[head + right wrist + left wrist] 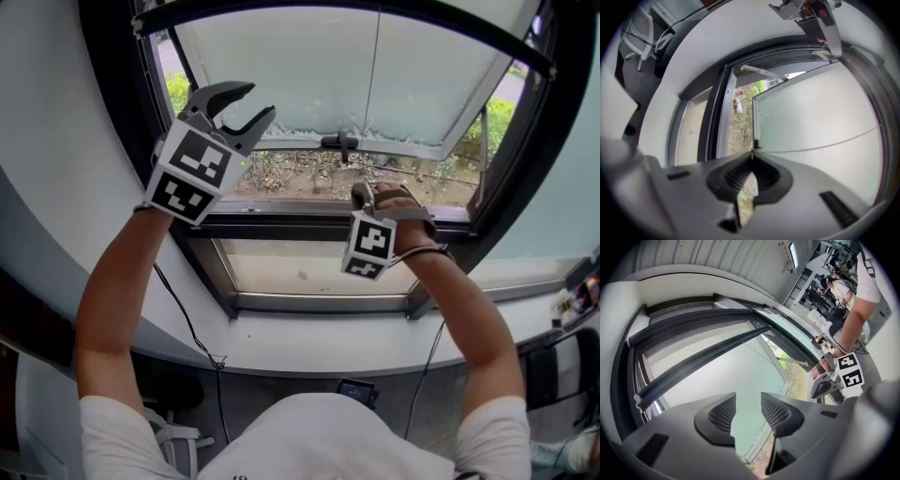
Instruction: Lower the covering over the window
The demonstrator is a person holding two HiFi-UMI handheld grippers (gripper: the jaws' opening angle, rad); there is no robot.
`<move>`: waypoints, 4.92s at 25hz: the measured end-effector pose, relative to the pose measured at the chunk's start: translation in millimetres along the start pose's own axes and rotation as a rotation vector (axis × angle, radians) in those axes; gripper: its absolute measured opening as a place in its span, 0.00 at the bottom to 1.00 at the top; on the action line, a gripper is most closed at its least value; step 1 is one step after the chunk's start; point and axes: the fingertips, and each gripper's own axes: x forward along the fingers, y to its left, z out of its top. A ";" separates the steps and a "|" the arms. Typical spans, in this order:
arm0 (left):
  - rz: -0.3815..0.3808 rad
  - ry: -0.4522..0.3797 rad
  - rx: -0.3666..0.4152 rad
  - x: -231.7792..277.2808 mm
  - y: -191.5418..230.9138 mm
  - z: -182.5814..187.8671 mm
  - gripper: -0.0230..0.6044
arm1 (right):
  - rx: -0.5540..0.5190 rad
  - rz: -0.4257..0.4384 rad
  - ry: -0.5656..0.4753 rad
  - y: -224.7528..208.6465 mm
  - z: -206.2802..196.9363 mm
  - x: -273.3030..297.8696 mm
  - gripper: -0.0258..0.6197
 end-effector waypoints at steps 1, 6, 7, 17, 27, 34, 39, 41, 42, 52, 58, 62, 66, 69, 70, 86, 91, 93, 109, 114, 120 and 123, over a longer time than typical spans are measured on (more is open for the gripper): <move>0.020 0.009 0.024 0.5 9.7 1.2 0.30 | -0.001 0.003 0.001 1.4 0.2 0.0 0.08; 0.130 0.046 0.173 9.1 54.4 13.5 0.38 | 0.003 0.011 0.002 5.9 0.0 1.7 0.08; 0.145 0.054 0.201 11.9 60.5 14.7 0.38 | 0.004 0.013 0.003 6.5 0.2 1.9 0.08; 0.247 0.089 0.329 31.1 107.8 32.6 0.45 | 0.026 0.026 0.008 15.1 -0.9 -1.1 0.08; 0.176 0.143 0.468 58.6 80.6 27.2 0.45 | 0.019 0.069 0.011 40.6 -2.5 1.4 0.08; 0.127 0.228 0.547 66.1 67.4 8.7 0.45 | 0.048 0.081 -0.023 52.9 0.9 5.5 0.08; 0.114 0.237 0.457 67.7 63.5 8.3 0.45 | 0.142 0.017 -0.077 52.6 1.4 9.8 0.08; 0.112 0.253 0.453 68.0 62.0 6.0 0.45 | 0.152 0.014 -0.083 55.1 1.9 10.8 0.08; 0.108 0.260 0.447 68.1 60.3 3.9 0.45 | 0.156 0.016 -0.084 57.3 2.4 11.1 0.08; 0.079 0.310 0.435 64.4 38.9 -17.6 0.45 | 0.372 -0.004 -0.163 83.6 7.1 7.3 0.08; 0.065 0.330 0.416 65.8 26.4 -28.4 0.45 | 0.469 0.019 -0.188 101.9 3.6 3.3 0.08; 0.050 0.332 0.386 64.1 16.3 -34.6 0.45 | 0.528 0.047 -0.166 108.1 -5.4 5.2 0.08; 0.042 0.330 0.375 63.5 6.5 -44.4 0.45 | 0.576 0.066 -0.152 109.6 -9.7 6.7 0.08; 0.033 0.338 0.371 62.8 0.3 -50.1 0.45 | 0.572 0.072 -0.148 111.7 -11.1 6.3 0.08; 0.029 0.342 0.373 62.8 -1.6 -51.7 0.45 | 0.571 0.078 -0.148 113.0 -11.1 6.0 0.10; 0.049 0.337 0.361 63.0 -8.1 -58.2 0.45 | 0.530 0.138 -0.125 128.8 -19.2 9.0 0.31; 0.042 0.348 0.372 62.0 -15.2 -65.0 0.45 | 0.504 0.051 -0.171 85.0 -20.0 -3.7 0.31; 0.040 0.349 0.369 61.3 -16.1 -65.4 0.45 | 0.490 0.018 -0.182 68.0 -20.7 -9.2 0.31; -0.031 0.421 0.380 59.1 -57.0 -101.9 0.45 | 0.359 -0.294 -0.162 -78.0 -54.0 -38.7 0.31; -0.035 0.423 0.367 60.5 -64.2 -108.0 0.45 | 0.256 -0.398 -0.093 -107.9 -70.7 -37.3 0.31; -0.041 0.427 0.364 61.6 -65.2 -109.3 0.45 | 0.203 -0.462 -0.063 -127.4 -80.1 -39.0 0.31; -0.040 0.424 0.361 61.5 -65.1 -109.2 0.45 | 0.205 -0.459 -0.046 -130.1 -85.5 -35.7 0.31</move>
